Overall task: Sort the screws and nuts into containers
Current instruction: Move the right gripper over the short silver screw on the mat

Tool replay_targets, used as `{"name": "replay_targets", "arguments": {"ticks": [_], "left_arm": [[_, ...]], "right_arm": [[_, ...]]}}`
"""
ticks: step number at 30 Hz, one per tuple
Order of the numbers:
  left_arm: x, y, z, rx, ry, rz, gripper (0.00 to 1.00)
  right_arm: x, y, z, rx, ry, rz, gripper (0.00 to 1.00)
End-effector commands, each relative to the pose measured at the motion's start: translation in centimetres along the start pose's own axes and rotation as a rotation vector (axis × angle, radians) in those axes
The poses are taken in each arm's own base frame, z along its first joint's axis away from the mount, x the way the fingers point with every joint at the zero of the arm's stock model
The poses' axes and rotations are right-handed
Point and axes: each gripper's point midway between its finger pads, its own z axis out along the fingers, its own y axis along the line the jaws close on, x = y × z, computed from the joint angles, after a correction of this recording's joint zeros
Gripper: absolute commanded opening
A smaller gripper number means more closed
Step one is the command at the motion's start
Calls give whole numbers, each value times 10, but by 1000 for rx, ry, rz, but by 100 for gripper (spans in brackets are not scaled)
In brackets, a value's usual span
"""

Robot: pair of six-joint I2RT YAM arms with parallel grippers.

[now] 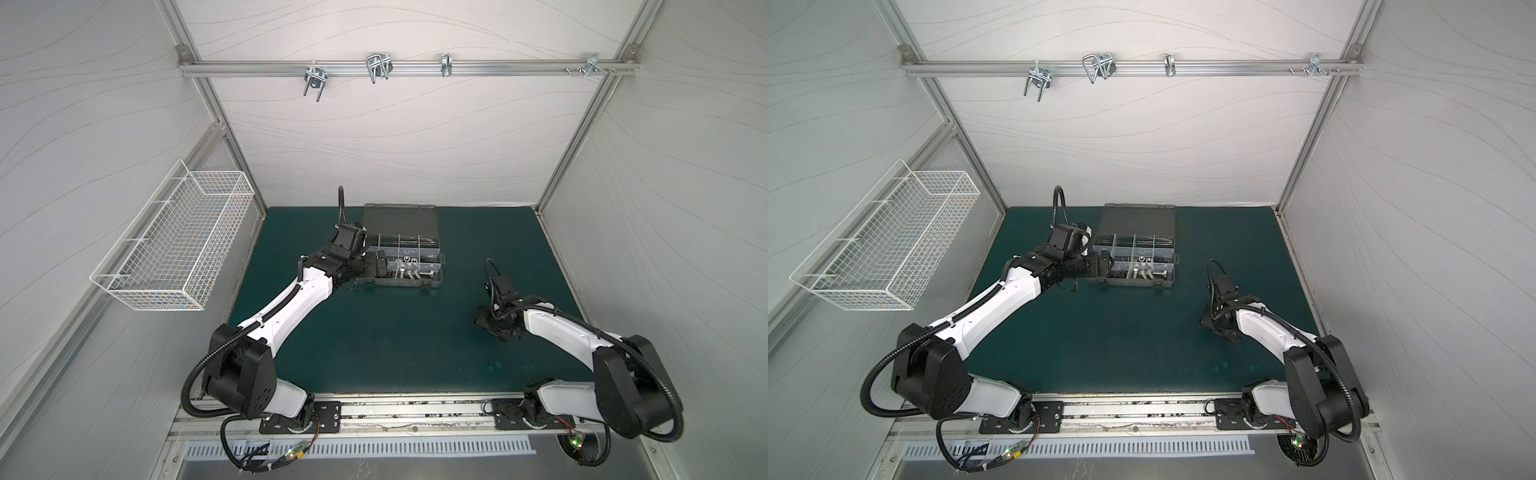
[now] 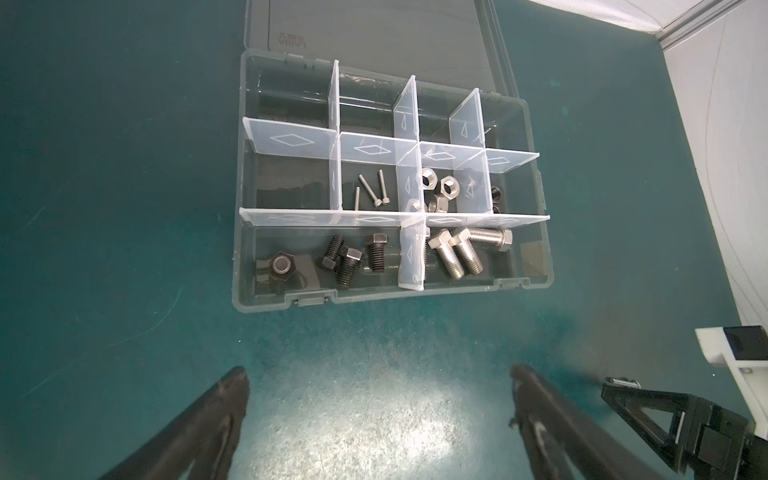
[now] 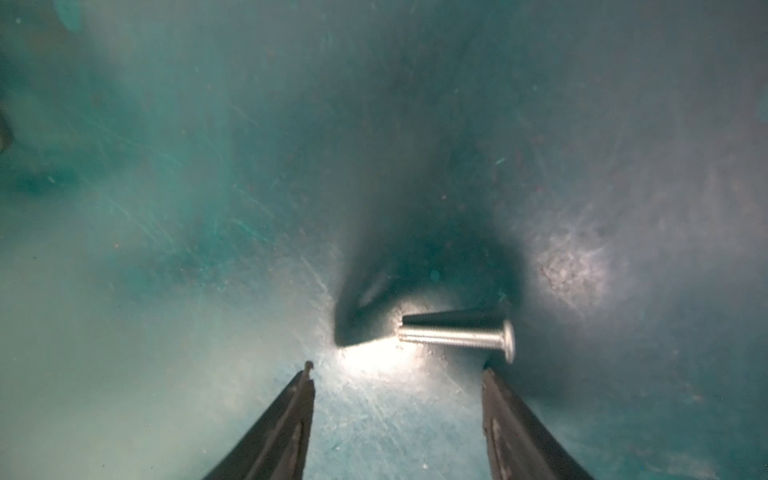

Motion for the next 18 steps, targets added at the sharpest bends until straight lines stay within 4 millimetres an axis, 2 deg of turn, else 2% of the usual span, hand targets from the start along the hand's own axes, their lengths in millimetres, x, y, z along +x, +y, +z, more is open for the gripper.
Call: {"name": "replay_targets", "arguments": {"ticks": [1, 18], "left_arm": [[-13, -9, -8, 45, -57, -21, 99], [-6, -12, 2, 68, -25, -30, 99]], "right_arm": [[1, 2, 7, -5, 13, 16, 64], [-5, -4, 16, 29, -9, 11, 61]]}}
